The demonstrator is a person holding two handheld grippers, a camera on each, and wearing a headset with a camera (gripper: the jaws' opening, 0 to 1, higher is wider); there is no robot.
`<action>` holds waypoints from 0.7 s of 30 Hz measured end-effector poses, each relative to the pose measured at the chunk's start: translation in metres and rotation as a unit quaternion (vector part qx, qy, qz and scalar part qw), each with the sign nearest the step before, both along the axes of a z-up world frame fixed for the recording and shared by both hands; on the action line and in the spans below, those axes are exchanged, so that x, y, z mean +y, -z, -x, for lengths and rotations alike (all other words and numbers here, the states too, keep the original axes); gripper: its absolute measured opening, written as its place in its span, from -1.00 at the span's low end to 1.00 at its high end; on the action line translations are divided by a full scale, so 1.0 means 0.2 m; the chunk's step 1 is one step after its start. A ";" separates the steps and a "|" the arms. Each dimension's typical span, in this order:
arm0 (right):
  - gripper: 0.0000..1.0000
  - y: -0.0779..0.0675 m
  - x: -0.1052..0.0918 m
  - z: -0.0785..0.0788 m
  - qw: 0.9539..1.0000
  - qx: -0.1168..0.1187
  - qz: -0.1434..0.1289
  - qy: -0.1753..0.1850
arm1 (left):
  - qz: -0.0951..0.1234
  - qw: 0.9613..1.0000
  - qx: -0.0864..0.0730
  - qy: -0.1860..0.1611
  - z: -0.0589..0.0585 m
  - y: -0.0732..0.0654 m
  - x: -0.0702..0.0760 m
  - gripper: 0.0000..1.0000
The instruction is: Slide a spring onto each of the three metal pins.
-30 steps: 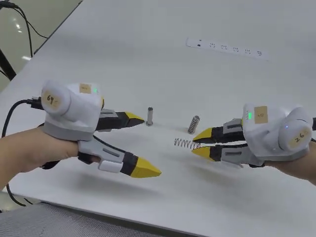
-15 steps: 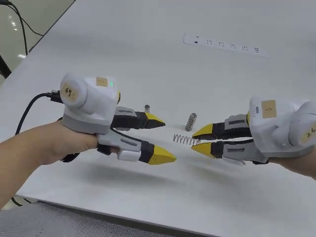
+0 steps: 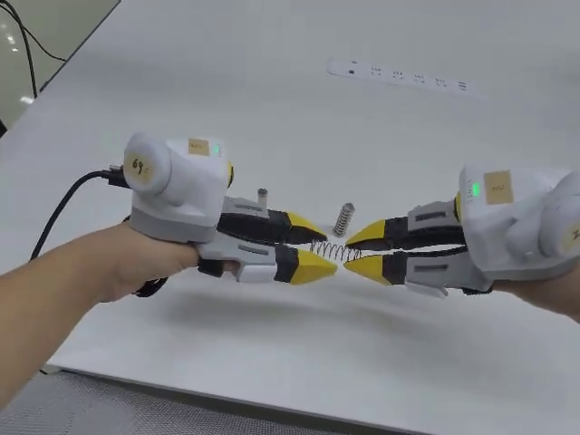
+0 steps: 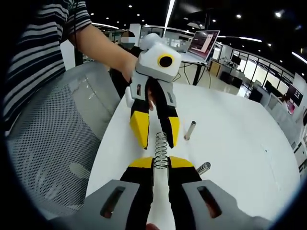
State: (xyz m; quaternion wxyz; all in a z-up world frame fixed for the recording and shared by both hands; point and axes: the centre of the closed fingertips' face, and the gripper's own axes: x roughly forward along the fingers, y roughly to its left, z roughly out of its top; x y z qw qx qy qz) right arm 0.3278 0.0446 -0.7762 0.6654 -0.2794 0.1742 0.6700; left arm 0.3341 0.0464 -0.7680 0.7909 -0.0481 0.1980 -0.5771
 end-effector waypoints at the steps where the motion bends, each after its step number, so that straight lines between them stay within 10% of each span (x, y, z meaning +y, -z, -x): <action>1: -0.85 0.00 0.00 0.00 1.000 0.001 0.000 -0.001 | 0.002 1.000 0.000 0.001 0.00 0.00 0.00 -0.72; 21: -0.85 0.00 -0.01 0.04 1.000 0.005 0.004 -0.005 | 0.004 1.000 -0.008 0.009 0.03 0.02 -0.02 -0.90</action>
